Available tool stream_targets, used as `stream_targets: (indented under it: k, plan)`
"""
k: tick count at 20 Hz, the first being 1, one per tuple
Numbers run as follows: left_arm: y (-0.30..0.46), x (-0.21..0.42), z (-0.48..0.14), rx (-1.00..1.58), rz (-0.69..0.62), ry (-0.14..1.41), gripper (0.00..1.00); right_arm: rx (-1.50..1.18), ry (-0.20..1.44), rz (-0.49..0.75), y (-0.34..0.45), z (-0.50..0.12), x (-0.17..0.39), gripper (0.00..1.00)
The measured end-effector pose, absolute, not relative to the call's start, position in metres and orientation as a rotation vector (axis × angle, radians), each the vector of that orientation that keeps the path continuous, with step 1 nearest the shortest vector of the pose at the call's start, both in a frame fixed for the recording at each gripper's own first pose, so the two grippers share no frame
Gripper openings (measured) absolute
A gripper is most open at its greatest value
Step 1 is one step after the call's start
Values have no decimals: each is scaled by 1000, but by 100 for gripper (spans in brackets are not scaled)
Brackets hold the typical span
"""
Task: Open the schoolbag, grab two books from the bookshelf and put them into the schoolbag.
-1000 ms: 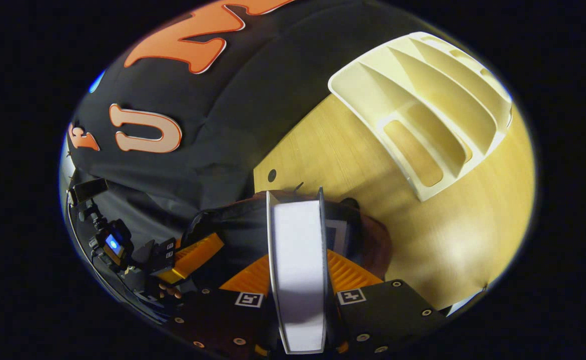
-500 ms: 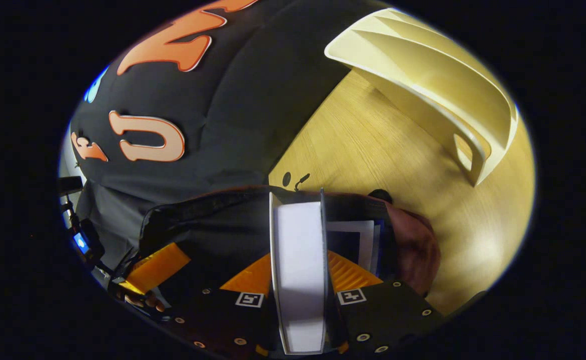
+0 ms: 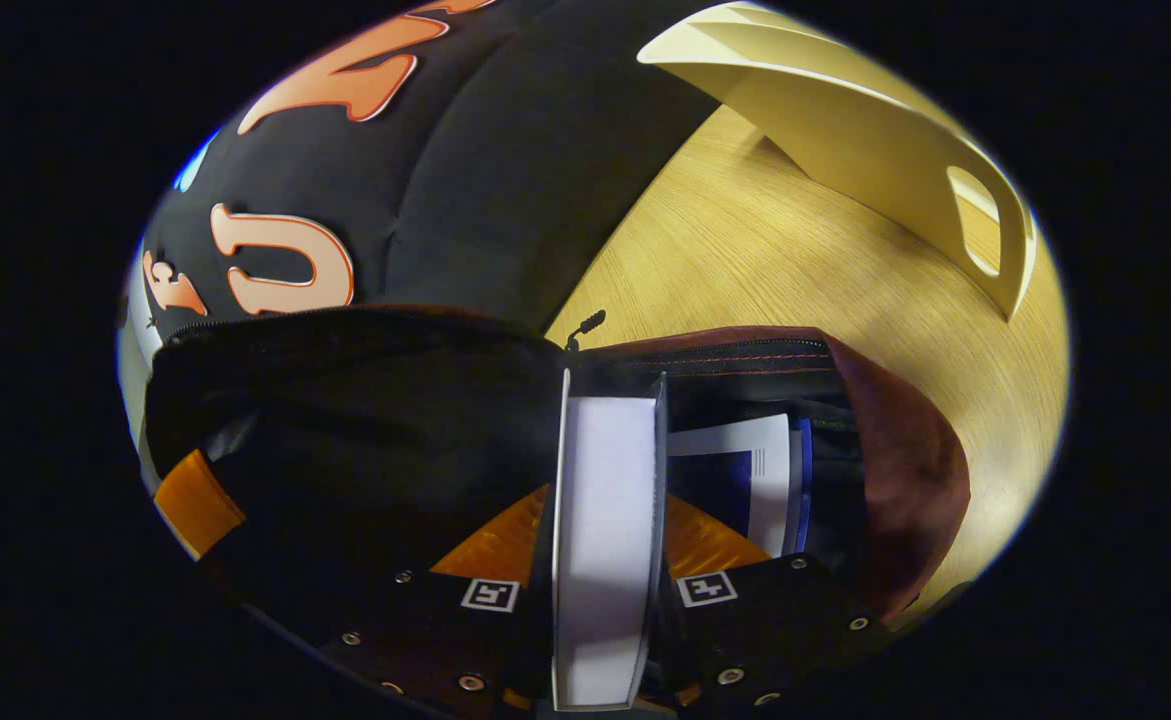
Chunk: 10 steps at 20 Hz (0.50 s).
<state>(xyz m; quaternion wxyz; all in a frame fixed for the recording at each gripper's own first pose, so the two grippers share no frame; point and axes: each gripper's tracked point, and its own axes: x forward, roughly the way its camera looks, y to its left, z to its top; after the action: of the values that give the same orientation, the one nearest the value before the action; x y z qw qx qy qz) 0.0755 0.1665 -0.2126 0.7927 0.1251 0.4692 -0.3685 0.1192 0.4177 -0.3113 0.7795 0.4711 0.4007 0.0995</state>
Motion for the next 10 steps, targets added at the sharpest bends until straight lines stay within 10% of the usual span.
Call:
stream_targets:
  k: [3,4,5,6,10]
  plan:
    - [172,77,-215,247,-772,1010,8,877,892,162,399,-321,110,47]
    - [173,76,-218,239,-768,1014,8,840,904,153,393,-324,105,64]
    - [173,74,-220,227,-767,1015,8,808,909,142,386,-321,105,52]
    - [172,72,-223,217,-767,1018,8,778,907,124,376,-321,103,73]
    - [165,62,-233,212,-747,1012,8,652,869,87,327,-308,92,82]
